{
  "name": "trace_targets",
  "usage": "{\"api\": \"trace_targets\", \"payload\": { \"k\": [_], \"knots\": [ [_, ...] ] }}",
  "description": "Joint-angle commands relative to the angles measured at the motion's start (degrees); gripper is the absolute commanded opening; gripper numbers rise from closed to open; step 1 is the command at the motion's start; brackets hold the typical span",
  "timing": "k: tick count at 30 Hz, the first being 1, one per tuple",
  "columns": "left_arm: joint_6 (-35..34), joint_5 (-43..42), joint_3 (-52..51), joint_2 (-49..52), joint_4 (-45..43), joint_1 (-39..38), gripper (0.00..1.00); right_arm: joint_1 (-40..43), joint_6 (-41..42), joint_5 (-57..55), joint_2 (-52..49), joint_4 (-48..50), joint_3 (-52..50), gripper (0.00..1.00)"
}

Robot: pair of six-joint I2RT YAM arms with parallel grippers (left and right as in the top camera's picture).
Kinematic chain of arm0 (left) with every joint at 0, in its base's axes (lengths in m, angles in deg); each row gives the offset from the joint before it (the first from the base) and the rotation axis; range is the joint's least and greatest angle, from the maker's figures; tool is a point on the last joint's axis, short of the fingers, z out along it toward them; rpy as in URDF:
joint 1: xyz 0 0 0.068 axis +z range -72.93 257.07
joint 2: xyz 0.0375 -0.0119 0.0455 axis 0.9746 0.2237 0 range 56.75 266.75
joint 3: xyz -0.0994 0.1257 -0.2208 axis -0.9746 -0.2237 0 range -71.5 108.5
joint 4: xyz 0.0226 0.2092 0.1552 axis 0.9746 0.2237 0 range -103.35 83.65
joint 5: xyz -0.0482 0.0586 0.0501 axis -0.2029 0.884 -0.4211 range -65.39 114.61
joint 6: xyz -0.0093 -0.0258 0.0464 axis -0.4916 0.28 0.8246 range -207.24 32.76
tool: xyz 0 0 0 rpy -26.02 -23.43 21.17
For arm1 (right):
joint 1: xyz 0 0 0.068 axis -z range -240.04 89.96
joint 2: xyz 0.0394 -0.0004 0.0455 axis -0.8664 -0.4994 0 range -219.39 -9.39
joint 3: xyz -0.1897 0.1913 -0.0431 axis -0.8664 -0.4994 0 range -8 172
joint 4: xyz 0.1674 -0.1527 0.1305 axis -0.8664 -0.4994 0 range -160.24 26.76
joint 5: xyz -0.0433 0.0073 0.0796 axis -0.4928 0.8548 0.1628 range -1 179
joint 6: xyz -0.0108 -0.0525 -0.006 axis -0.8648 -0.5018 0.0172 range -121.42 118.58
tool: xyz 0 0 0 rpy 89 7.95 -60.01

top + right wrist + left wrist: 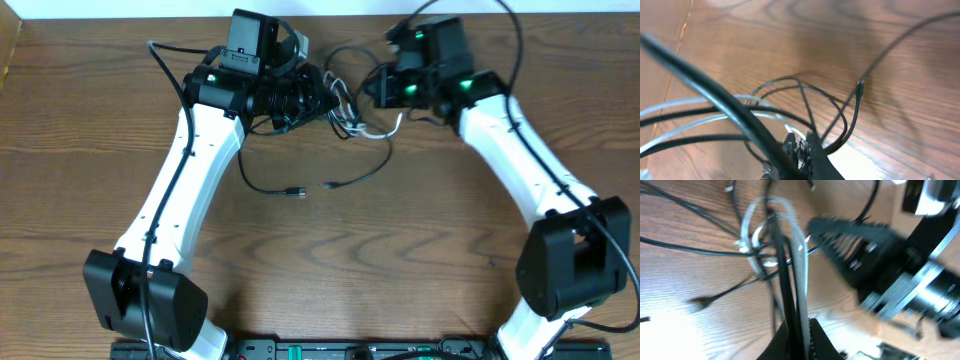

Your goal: Untangle cables

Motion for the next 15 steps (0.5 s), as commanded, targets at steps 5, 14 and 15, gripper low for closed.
{"api": "trace_targets", "payload": {
  "k": [5, 14, 15],
  "knots": [
    [10.38, 4.20, 0.42, -0.39, 3.34, 0.24, 0.08, 5.16, 0.98, 1.53, -0.55, -3.80, 0.00, 0.01],
    [18.80, 14.47, 0.42, -1.73, 7.45, 7.80, 0.08, 16.98, -1.70, 3.41, 0.17, -10.73, 0.00, 0.01],
    [18.82, 14.47, 0.42, -2.25, 7.41, 8.90, 0.08, 18.18, -2.47, 3.39, 0.17, -11.91, 0.00, 0.01]
  ]
}}
